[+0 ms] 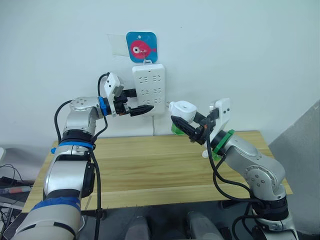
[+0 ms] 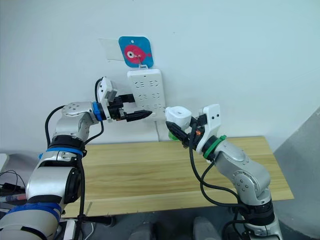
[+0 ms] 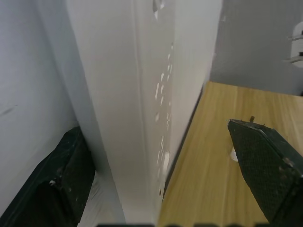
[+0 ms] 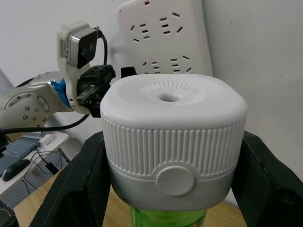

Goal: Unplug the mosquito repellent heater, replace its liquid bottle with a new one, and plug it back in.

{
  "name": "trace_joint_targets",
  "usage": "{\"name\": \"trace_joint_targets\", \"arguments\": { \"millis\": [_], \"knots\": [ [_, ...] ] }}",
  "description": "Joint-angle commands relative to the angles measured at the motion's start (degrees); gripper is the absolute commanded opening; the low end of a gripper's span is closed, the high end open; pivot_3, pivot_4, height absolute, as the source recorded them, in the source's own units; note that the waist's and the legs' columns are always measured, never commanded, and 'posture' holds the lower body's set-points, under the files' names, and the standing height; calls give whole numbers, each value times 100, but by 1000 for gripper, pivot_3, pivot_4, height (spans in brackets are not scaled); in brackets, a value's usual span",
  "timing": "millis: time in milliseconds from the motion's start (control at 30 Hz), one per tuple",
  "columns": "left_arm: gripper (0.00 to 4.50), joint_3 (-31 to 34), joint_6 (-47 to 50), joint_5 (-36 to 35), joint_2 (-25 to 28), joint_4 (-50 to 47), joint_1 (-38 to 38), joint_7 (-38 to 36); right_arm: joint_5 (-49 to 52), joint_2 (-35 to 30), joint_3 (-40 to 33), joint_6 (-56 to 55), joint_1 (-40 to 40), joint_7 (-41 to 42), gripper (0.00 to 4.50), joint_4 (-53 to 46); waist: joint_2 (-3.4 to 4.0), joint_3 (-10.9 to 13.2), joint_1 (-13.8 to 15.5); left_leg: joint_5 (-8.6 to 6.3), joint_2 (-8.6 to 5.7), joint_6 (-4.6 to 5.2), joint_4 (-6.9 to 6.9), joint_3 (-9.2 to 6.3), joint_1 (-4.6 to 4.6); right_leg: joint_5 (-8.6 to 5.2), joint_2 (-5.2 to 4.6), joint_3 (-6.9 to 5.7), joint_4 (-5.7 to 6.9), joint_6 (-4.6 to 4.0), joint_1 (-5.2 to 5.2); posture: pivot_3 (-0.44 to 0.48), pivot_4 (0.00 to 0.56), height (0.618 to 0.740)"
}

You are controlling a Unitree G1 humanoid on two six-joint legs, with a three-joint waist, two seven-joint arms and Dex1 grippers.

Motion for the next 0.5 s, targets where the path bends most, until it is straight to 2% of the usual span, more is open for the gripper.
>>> {"name": "trace_joint_targets", "arguments": {
  "millis": [33,133,233,433,500],
  "knots": [
    [4500,-6,53,-2,26,-147,-177,-206,-11,29,-69,-67,-104,38,3034,-146,0,0,-24,0,1,0,-1,-2,0,-2,0,0,0,-2,0,-102,91,740],
    [4500,-25,343,-100,10,-459,-54,-393,-27,33,-56,-75,-108,51,3034,-117,0,0,-44,0,1,0,-2,-19,0,-3,0,0,0,-4,0,-103,96,740],
    [4500,21,973,-386,-43,-1239,290,-495,-101,13,-57,-108,-100,59,3034,-67,0,0,-51,0,0,0,-1,-24,-1,-4,-1,0,0,-4,1,-103,99,740],
    [4500,328,1841,-814,-141,-1871,554,-68,-219,58,-75,-142,-159,69,3034,12,0,0,-73,0,2,0,-1,-35,0,-5,-1,1,2,-4,1,-105,99,740],
    [4109,396,2007,-904,-124,-1938,574,4,-271,44,-53,-145,-192,76,3034,4,0,0,-97,0,1,0,-1,-35,0,-5,-1,1,3,-4,0,-106,102,740]
  ]
}}
